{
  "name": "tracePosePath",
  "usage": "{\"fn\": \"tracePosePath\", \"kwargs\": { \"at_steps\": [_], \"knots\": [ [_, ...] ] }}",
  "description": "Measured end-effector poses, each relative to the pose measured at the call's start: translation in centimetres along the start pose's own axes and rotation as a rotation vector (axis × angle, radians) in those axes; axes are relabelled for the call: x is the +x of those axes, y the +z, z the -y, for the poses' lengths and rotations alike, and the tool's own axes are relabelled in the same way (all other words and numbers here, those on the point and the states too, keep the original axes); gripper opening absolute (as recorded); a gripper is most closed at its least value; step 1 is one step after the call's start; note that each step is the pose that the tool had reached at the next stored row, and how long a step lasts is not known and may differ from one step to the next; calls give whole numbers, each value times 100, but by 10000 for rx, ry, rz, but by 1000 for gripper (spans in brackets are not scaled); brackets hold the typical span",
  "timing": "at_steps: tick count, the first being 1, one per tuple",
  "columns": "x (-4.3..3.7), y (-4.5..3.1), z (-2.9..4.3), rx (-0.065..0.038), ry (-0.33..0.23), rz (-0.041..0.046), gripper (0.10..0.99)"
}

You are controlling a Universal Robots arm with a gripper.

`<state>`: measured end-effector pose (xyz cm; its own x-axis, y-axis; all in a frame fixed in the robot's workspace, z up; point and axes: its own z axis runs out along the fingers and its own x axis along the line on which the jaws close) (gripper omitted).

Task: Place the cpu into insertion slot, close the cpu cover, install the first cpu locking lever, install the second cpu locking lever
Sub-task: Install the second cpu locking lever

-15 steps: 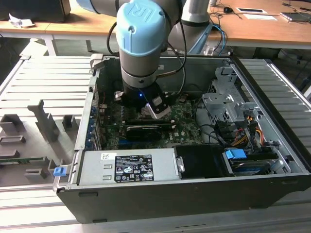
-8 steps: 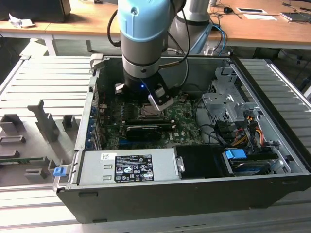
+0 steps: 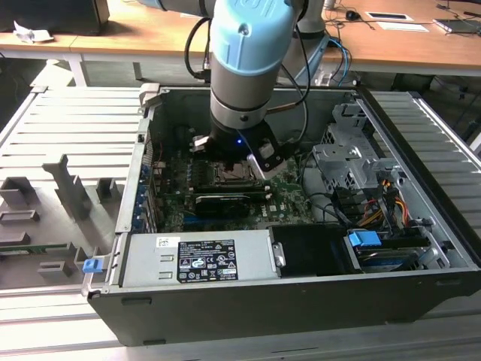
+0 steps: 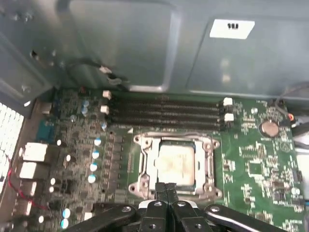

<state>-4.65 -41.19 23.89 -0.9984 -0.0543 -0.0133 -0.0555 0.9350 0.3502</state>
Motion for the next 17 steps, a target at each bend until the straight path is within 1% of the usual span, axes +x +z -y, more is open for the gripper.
{"fn": "tracePosePath", "kwargs": {
  "at_steps": [1,3,4,7,11,14,15,17],
  "knots": [
    [0,2,34,1,1,-4,106],
    [3,22,55,-2,2,-3,106],
    [20,30,58,1,4,-6,106],
    [107,67,68,1,1,-7,106],
    [120,165,104,-1,-1,-7,106],
    [131,217,122,0,2,-7,106],
    [151,247,133,0,0,-7,106],
    [181,273,144,-5,0,-8,106]
  ]
}}
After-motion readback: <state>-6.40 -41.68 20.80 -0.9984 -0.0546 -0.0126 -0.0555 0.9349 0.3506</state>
